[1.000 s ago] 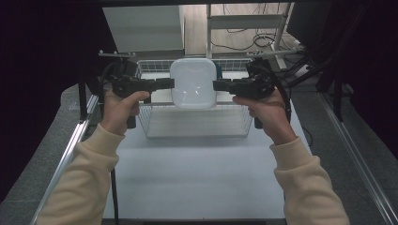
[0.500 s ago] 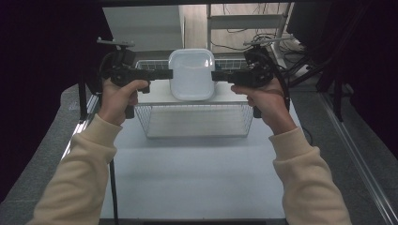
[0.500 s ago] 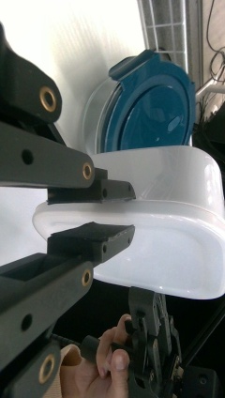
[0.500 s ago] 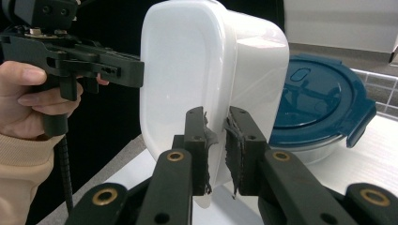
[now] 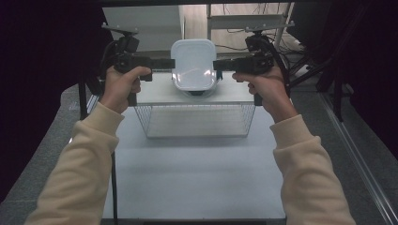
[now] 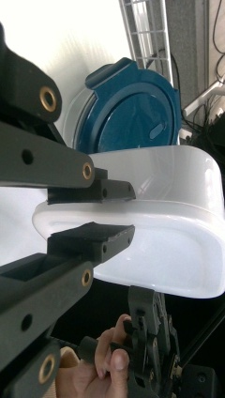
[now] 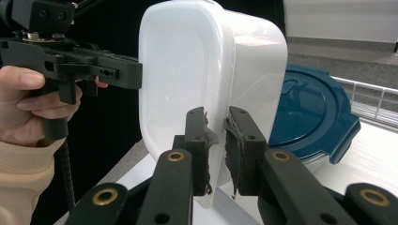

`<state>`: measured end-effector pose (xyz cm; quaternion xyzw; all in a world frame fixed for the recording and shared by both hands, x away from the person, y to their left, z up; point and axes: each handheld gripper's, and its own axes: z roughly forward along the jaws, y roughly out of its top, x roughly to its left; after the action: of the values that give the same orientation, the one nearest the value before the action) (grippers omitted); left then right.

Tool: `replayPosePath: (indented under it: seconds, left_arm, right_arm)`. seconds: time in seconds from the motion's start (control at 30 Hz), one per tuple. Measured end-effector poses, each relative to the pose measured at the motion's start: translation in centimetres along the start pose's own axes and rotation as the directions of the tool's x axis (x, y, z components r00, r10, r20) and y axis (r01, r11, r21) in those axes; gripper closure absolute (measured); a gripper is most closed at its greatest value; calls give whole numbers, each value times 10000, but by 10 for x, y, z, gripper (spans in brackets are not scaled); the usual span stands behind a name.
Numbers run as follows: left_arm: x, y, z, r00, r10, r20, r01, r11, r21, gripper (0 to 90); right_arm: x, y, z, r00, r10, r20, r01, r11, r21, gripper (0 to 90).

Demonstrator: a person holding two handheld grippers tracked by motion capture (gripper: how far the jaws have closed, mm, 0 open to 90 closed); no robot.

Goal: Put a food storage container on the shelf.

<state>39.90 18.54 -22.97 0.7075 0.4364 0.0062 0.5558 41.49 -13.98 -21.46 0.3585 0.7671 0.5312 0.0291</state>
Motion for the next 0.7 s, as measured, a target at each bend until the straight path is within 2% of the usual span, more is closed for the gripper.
replayPosePath:
  seconds: [0.33,0.7]
  left_arm:
    - [9,10,6,9996,-229,151,226,9996,151,783]
    - [26,15,19,9971,-748,137,741,9964,411,782]
  right_arm:
    - [-9,8,4,9992,394,-48,-393,9992,83,785]
    - [-24,12,16,9960,891,-9,-890,9957,256,786]
